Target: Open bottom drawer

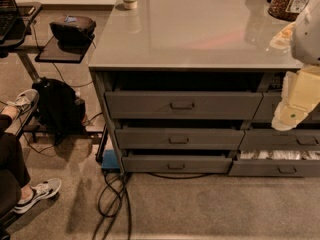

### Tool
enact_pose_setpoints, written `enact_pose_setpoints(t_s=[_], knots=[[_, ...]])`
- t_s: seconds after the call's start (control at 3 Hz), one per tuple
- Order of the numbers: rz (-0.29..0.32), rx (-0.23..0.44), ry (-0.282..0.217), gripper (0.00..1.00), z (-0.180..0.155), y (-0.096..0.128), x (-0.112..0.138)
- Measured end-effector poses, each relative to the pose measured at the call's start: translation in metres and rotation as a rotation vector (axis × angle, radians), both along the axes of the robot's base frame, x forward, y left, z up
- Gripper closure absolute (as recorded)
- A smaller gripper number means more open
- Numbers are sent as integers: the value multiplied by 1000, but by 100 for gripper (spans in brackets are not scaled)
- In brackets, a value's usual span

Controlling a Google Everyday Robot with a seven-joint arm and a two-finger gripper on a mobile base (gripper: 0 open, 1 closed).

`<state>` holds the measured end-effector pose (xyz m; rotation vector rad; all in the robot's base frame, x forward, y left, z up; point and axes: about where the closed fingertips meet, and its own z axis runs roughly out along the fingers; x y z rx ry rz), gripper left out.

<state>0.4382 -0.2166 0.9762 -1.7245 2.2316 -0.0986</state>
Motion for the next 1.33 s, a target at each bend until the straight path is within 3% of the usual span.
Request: enact_pose_setpoints(t_s=[0.67,1.0,1.33], knots=[[20,5,6,0,-12,8,1],[104,122,78,0,-89,39,-1],[152,298,198,0,-198,94,-11]])
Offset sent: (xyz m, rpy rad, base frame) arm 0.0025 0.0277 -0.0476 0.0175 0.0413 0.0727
